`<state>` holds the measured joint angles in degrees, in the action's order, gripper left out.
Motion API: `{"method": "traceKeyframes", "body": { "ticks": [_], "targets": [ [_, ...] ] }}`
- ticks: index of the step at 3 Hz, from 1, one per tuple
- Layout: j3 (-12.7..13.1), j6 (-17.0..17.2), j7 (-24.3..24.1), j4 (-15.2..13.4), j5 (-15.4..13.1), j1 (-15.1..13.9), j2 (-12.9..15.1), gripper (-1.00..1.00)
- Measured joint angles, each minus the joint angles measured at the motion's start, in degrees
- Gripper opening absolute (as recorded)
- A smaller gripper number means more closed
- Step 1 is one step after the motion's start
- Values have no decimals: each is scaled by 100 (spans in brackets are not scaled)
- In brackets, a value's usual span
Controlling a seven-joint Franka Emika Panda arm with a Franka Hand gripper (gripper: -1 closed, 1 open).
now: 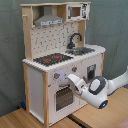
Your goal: Play with the kitchen
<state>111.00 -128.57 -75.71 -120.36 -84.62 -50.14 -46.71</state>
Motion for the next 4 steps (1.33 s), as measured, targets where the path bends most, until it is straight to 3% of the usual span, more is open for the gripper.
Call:
{"method": "traceKeyframes", "body": {
  "ticks": [1, 4],
  "targets": [
    [88, -184, -348, 314, -172, -282, -100, 100],
    [141, -392, -1958, 514, -733, -704, -305, 100]
  ]
}}
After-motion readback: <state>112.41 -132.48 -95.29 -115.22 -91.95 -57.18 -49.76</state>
